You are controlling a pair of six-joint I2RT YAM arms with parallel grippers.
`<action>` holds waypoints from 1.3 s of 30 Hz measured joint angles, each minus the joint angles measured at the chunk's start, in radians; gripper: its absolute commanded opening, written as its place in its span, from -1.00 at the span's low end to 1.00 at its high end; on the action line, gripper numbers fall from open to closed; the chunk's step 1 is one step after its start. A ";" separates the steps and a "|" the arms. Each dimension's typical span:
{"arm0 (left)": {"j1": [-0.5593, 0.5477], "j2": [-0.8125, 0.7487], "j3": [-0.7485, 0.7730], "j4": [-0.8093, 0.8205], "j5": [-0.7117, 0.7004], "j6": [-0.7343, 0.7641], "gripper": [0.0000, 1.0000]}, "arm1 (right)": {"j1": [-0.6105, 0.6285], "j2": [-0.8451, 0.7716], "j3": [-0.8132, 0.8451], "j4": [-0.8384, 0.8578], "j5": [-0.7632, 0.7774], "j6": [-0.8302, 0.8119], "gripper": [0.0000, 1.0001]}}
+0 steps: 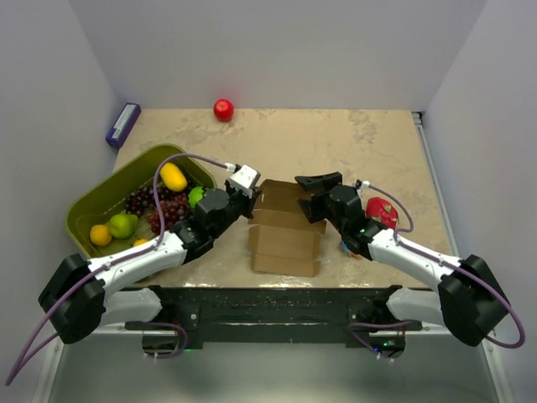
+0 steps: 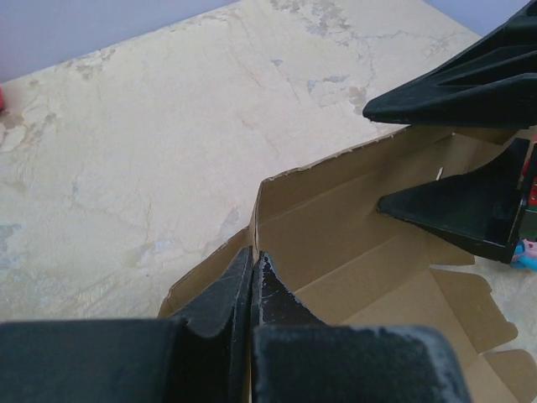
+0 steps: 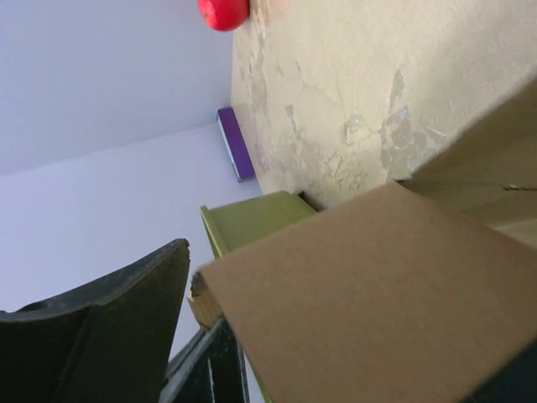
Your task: Fold the paper box
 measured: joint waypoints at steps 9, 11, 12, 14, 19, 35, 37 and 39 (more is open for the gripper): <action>-0.039 0.013 0.000 0.014 -0.070 0.070 -1.00 | 0.007 0.032 -0.002 0.017 0.030 0.034 0.07; -0.042 0.023 0.000 0.013 -0.084 0.070 -1.00 | 0.012 0.040 -0.008 0.032 0.033 0.042 -0.06; -0.043 0.027 -0.001 0.013 -0.088 0.069 -1.00 | 0.013 0.042 -0.013 0.037 0.033 0.044 -0.24; -0.046 0.037 -0.004 0.009 -0.096 0.069 -1.00 | 0.015 0.048 -0.027 0.053 0.035 0.050 -0.39; -0.054 0.044 -0.017 -0.005 -0.107 0.064 -0.73 | 0.019 0.084 -0.041 0.071 0.037 0.068 -0.63; -0.114 -0.121 -0.006 -0.174 -0.097 -0.057 0.37 | 0.019 0.124 -0.049 0.090 0.041 0.071 -0.92; -0.155 -0.137 -0.006 -0.172 -0.074 -0.085 0.29 | 0.020 0.122 -0.049 0.087 0.042 0.071 -0.92; -0.198 -0.132 -0.013 -0.163 -0.044 -0.114 0.20 | 0.020 0.120 -0.049 0.081 0.045 0.071 -0.92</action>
